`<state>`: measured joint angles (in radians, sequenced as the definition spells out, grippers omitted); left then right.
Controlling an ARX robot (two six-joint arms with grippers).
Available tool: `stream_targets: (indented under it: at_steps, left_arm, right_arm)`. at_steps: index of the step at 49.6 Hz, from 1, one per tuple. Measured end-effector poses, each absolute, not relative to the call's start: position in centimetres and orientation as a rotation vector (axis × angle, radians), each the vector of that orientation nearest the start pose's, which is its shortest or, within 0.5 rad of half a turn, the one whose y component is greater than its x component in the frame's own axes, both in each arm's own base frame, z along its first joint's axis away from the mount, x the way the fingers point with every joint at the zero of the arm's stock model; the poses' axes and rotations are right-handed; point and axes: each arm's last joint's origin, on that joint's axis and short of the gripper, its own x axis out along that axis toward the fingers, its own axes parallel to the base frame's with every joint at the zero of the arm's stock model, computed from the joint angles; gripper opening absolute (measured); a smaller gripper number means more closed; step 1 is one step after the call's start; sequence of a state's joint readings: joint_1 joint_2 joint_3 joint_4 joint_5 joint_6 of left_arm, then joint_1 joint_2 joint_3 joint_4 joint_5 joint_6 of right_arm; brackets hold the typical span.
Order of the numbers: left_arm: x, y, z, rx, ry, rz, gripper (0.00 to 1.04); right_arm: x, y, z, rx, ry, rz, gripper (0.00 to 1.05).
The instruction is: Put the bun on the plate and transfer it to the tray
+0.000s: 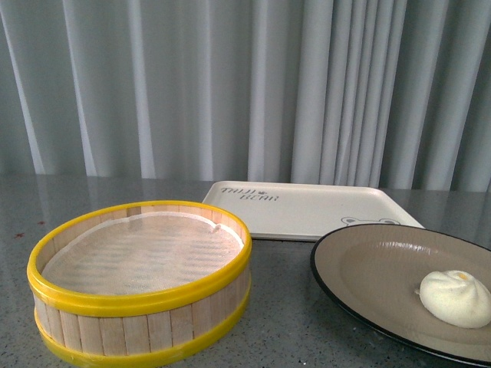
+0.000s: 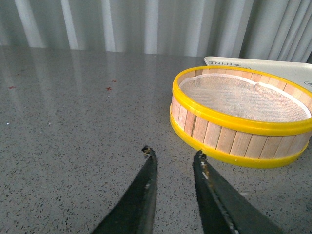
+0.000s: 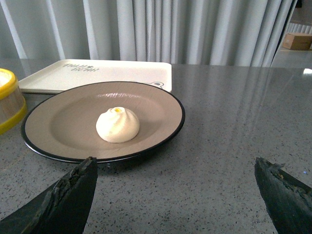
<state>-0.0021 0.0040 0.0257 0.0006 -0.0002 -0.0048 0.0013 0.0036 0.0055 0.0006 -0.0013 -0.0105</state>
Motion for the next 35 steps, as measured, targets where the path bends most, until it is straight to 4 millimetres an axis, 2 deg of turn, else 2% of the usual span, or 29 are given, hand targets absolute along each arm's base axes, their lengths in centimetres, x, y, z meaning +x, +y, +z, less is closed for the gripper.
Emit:
stream_targets:
  at_steps: [24, 35]
  left_arm:
    - [9.63, -0.02, 17.2, -0.005, -0.022, -0.002, 0.99]
    - [9.63, -0.02, 17.2, -0.004, -0.022, -0.002, 0.98]
  right_arm:
    - [9.76, 0.02, 16.52, -0.01, -0.002, 0.003, 0.96]
    - [9.76, 0.02, 16.52, -0.01, -0.002, 0.003, 0.96]
